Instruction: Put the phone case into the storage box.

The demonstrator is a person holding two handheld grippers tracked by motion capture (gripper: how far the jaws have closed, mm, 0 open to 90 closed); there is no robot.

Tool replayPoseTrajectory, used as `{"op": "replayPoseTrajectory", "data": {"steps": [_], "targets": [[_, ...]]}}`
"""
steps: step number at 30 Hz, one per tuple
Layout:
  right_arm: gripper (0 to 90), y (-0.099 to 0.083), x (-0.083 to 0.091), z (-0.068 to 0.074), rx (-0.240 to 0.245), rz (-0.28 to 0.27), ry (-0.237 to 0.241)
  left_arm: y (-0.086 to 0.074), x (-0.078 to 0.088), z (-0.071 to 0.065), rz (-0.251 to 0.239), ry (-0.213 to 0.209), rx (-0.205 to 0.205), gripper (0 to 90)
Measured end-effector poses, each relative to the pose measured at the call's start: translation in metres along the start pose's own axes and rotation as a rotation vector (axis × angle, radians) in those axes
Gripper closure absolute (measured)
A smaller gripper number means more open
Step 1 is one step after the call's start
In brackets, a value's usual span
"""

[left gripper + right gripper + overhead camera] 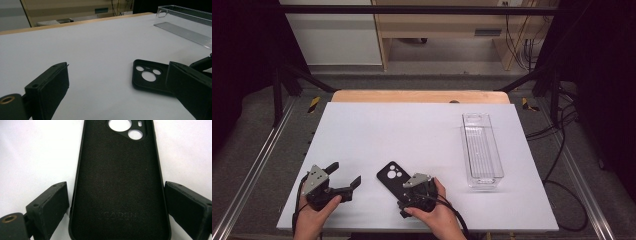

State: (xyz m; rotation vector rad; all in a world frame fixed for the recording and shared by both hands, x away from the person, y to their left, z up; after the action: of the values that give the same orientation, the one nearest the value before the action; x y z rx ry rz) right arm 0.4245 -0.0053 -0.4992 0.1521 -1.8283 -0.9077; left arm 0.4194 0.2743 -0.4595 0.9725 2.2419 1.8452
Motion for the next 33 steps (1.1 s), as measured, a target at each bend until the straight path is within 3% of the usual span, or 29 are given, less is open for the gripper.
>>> {"op": "replayPoseTrajectory", "data": {"steps": [4, 19, 26, 33], "targets": [[13.2, 0.000, 0.002, -0.002, -0.009, 0.007, 0.000, 0.000, 0.000, 0.000, -0.001, -0.001, 0.001, 5.0], [15.2, 0.003, 0.004, -0.002, 0.003, 0.014, -0.011, 0.000, 0.002, 0.004, -0.011, -0.003, 0.024, 5.3], [15.7, 0.003, 0.014, -0.005, 0.006, -0.020, -0.099, 0.001, 0.002, 0.003, -0.015, 0.000, 0.029, 5.4], [15.8, 0.001, 0.027, -0.015, -0.017, -0.048, -0.128, 0.001, 0.001, 0.001, -0.015, -0.007, 0.030, 5.5]]}}
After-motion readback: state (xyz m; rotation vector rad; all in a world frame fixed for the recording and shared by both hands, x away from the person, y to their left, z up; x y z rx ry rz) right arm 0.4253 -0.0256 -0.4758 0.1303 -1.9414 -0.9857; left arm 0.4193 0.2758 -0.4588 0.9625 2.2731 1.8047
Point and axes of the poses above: each handheld gripper's, and its own axes: x roughly backward along the jaws, y roughly out of its top, z roughly to its left, the point moved 2 cm from there along -x, roughly forward along the jaws, and after that the axes turned 15 degrees about x, right-handed, at the moved point
